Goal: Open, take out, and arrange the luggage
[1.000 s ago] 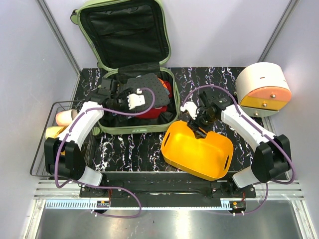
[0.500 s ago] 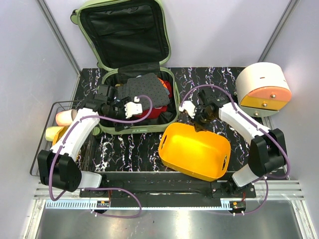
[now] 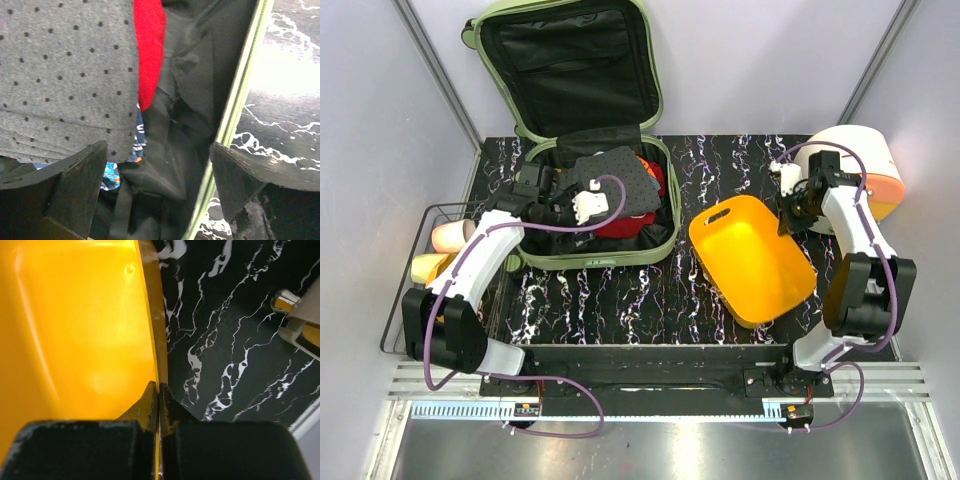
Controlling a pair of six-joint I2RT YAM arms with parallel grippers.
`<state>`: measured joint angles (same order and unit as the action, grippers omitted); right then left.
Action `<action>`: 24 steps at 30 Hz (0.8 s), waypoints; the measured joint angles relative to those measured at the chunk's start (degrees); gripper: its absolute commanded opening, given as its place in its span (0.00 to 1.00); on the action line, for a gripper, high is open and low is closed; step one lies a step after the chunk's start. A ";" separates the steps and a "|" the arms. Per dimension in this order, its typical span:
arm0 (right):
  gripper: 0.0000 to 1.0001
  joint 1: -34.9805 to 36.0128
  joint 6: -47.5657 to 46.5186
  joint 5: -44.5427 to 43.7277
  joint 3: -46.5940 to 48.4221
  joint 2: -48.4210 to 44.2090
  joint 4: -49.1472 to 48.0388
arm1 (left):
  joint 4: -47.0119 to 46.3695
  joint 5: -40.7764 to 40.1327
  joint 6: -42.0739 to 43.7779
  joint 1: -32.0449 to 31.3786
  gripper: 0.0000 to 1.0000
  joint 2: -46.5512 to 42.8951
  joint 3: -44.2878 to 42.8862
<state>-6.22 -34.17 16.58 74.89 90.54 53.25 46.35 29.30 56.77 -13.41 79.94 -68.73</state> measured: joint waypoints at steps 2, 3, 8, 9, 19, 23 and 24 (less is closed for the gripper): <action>0.00 -0.63 6.54 -0.76 2.12 2.49 -1.64 | -1.79 -0.46 -0.57 -0.02 0.87 0.94 -0.20; 0.00 -0.57 10.27 -1.05 2.51 3.28 -2.64 | -2.84 -0.79 -0.87 -0.13 0.87 1.36 -0.24; 0.00 0.48 27.63 -2.38 3.80 5.90 -6.45 | -7.63 -2.73 -1.20 -0.76 0.84 3.85 -1.38; 0.00 0.63 30.40 -2.54 3.85 6.21 -7.37 | -8.57 -3.17 -0.94 -1.03 0.84 4.70 -1.92; 0.85 3.45 38.27 -0.79 4.70 6.78 -12.02 | -11.85 -6.51 3.74 -2.60 0.82 10.56 -3.26; 1.00 3.43 36.96 0.70 4.74 5.42 -13.84 | -15.15 -7.74 5.01 -3.34 0.74 10.16 -1.40; 1.00 3.45 36.50 1.27 4.68 4.74 -14.51 | -16.65 -8.50 5.55 -3.85 0.70 9.75 -0.07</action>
<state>-2.76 2.33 17.85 79.57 95.29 38.74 29.69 20.80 62.33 -17.26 89.69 -68.79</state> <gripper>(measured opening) 0.948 0.811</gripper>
